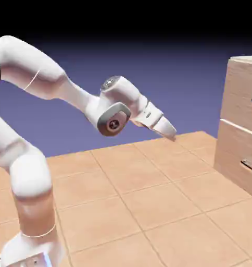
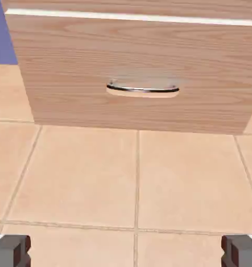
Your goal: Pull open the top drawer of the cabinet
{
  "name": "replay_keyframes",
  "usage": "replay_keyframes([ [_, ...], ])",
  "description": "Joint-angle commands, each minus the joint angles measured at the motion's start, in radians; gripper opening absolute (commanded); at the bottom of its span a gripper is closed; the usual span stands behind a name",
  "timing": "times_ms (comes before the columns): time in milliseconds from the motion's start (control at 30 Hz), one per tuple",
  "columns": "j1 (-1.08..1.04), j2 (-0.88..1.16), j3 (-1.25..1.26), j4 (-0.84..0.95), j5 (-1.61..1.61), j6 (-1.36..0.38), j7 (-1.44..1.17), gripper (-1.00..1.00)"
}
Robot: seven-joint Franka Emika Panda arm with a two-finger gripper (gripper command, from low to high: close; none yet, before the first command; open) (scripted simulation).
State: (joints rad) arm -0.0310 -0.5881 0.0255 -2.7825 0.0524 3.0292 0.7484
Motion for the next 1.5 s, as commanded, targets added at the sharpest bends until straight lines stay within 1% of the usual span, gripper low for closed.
replay_keyframes([
  [0,-0.036,-0.015,0.021,0.023,0.044,-0.006,0.006,1.0],
  [1467,-1.604,-0.674,0.951,1.027,1.957,-0.29,0.275,1.0],
])
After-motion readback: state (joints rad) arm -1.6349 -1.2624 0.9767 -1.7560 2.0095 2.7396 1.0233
